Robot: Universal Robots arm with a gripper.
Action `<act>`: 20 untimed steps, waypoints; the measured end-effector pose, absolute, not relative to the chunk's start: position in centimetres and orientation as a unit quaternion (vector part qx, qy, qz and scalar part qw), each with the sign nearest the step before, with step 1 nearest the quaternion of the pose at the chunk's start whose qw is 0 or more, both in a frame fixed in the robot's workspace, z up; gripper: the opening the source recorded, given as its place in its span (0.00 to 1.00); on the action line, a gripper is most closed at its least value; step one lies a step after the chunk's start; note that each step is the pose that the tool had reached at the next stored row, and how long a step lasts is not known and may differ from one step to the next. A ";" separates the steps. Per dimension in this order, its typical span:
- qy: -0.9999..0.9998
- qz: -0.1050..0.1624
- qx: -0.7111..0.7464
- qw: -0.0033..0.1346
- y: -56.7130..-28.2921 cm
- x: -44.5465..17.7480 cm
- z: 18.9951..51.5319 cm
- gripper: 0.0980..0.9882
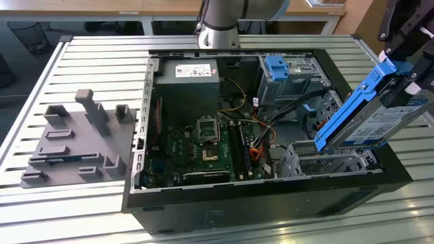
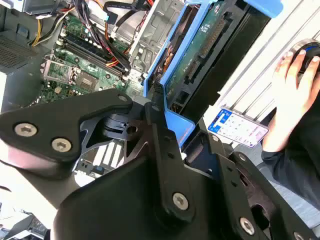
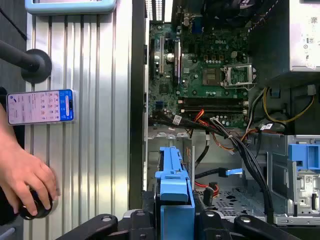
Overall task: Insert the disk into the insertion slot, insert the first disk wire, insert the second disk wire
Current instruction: 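Insert the disk into the insertion slot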
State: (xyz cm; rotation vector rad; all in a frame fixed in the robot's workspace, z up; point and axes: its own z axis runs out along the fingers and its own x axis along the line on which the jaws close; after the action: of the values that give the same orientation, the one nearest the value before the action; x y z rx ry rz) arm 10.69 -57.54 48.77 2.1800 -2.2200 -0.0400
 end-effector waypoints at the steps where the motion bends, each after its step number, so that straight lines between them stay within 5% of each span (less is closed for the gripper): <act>1: -0.713 -0.013 0.701 0.015 -57.5 10.7 48.8 0.30; 20: -0.713 -0.010 0.701 0.012 -57.5 10.6 48.7 0.30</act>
State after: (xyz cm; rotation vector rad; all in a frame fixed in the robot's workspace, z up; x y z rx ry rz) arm 10.62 -57.54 48.69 2.1839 -2.2239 -0.0318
